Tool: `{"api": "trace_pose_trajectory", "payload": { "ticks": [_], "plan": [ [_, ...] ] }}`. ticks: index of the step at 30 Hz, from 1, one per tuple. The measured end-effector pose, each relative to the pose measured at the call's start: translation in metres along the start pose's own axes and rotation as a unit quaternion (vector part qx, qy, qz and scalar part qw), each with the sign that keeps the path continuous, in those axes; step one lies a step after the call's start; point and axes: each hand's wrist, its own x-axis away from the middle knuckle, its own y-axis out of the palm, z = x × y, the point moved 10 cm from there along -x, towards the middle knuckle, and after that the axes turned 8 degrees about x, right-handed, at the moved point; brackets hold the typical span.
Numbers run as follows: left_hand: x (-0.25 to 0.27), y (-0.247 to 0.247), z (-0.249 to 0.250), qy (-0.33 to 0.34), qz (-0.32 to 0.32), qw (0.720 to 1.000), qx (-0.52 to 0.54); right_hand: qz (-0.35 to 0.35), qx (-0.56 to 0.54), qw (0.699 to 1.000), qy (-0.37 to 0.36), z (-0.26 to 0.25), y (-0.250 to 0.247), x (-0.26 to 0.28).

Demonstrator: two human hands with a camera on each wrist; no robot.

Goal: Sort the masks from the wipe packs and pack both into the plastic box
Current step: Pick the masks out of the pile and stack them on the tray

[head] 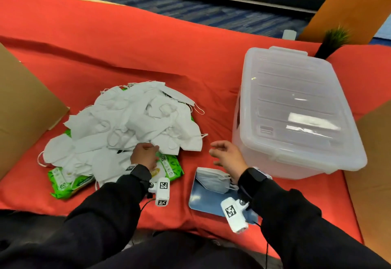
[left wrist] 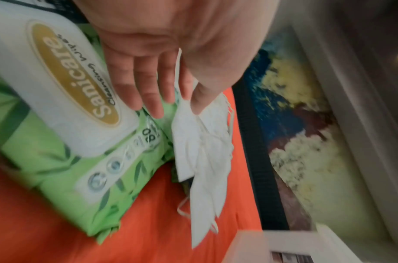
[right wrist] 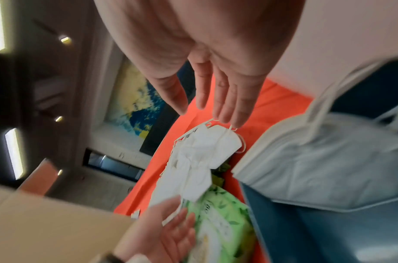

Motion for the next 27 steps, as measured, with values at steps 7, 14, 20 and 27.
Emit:
{"api": "trace_pose_trajectory", "payload": {
  "ticks": [7, 14, 20, 27],
  "plan": [
    [-0.068, 0.013, -0.007, 0.011, -0.066, 0.985, -0.162, 0.061, -0.003, 0.988, 0.141, 0.021, 0.054, -0.074],
    [-0.051, 0.032, 0.043, 0.08, -0.156, 0.921, -0.349, 0.052, -0.046, 0.976, 0.205, 0.032, 0.086, -0.088],
    [-0.005, 0.067, 0.051, 0.354, -0.24, 0.737, -0.524, 0.071, -0.13, 0.97, 0.193, 0.005, 0.089, -0.07],
    [0.013, 0.06, 0.062, 0.521, -0.258, 0.624, -0.523, 0.044, -0.2, 0.961, 0.188, -0.021, 0.065, -0.026]
  ]
}}
